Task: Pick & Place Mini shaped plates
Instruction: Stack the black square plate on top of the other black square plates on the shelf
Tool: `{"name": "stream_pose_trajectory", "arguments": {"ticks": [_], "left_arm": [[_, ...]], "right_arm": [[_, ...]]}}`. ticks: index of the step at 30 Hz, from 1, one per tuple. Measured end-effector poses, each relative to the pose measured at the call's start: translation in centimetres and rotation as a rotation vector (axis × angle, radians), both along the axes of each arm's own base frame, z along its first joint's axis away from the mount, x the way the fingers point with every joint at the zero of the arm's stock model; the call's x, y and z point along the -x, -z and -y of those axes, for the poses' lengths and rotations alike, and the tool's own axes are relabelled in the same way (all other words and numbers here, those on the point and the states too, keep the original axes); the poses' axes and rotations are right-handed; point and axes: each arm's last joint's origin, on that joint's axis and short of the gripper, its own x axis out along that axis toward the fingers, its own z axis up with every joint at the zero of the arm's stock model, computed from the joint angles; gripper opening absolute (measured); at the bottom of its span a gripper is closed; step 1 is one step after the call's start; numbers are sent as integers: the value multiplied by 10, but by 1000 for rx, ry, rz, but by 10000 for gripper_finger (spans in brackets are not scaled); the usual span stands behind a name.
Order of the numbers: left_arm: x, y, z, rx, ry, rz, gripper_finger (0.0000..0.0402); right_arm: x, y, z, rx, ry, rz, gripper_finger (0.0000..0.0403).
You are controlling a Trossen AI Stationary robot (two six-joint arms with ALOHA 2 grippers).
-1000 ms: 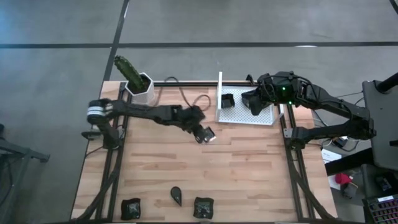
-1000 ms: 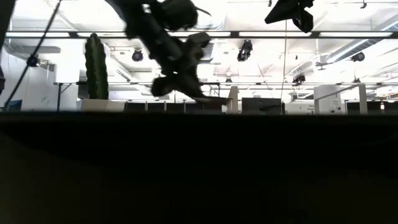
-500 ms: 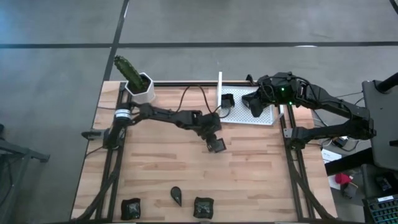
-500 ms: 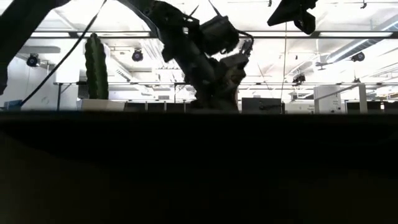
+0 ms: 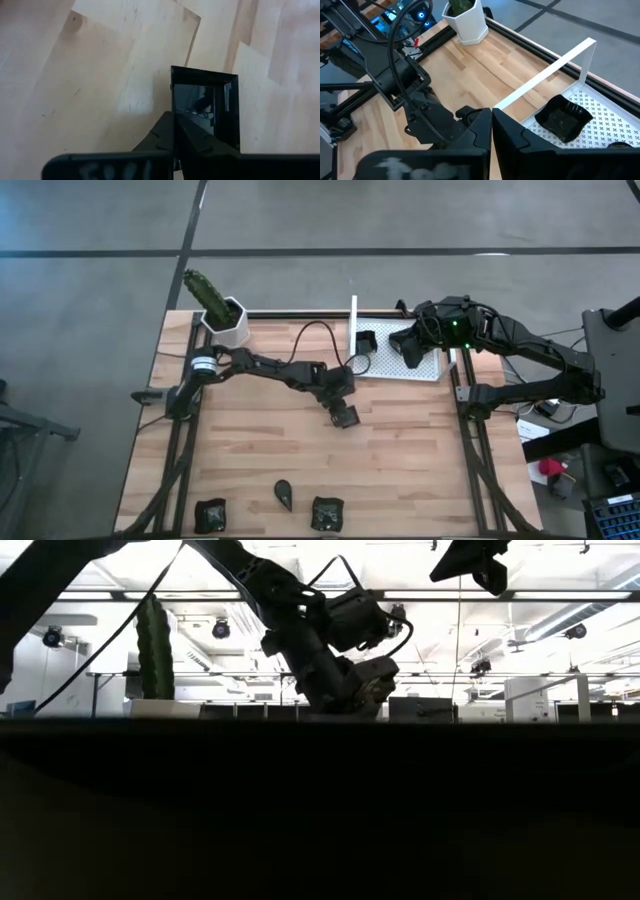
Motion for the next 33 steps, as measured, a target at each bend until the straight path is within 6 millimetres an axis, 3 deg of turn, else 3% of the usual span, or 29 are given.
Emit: {"name": "stream_pose_trajectory", "arguments": {"ticks": [10, 13, 20, 27, 33], "left_arm": [[1, 0, 0, -6, -2, -5, 51], [4, -9, -1, -7, -3, -1, 54], [25, -65, 2, -95, 1, 51, 55], [67, -136, 14, -305, -77, 149, 55], [105, -170, 21, -387, -148, 239, 55]], "right_arm": [[0, 0, 0, 1, -5, -1, 12], [-2, 1, -1, -7, -73, -4, 12], [-21, 23, -12, 47, -306, -103, 12], [-40, 53, -32, 122, -503, -232, 12], [-61, 73, -40, 110, -569, -316, 13]]}}
